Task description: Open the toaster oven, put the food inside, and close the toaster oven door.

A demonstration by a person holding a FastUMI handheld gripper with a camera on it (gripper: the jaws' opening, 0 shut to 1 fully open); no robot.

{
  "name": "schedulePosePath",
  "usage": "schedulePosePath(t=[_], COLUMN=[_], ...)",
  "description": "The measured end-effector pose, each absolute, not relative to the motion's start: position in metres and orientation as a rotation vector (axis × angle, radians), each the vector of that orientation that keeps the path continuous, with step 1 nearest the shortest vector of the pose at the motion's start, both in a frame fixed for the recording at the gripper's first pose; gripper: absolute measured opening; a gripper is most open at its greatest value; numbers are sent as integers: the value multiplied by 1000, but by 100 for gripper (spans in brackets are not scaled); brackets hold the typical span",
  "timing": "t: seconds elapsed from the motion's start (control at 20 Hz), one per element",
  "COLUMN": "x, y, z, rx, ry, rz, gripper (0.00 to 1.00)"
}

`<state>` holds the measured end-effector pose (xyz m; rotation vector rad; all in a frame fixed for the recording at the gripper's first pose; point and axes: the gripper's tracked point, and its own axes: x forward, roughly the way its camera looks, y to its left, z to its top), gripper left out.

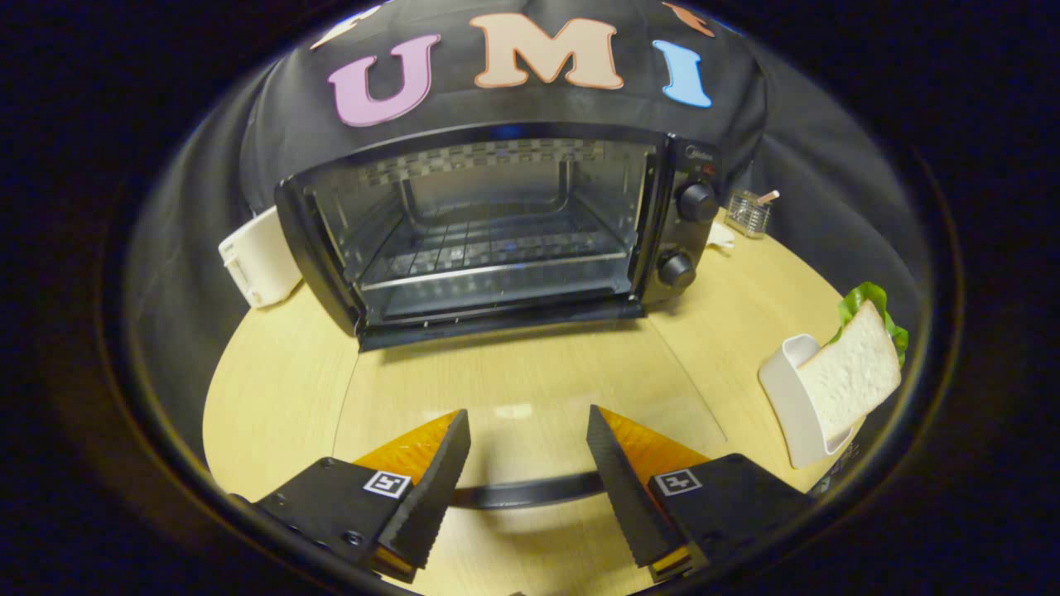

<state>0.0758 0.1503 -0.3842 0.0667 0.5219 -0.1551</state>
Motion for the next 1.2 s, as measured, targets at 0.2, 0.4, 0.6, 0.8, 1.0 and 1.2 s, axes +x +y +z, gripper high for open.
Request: schedulePosePath(t=[0.2, 0.4, 0.6, 0.8, 1.0, 1.2], x=[82, 78, 71, 48, 13, -7], y=[146, 139, 87, 8, -65, -119], z=[-382, -358, -299, -253, -250, -257], rx=[87, 51, 25, 5, 25, 89], ry=[540, 539, 454, 401, 441, 460], rz=[-159, -86, -130, -244, -340, -401], gripper=[87, 85, 85, 84, 96, 97])
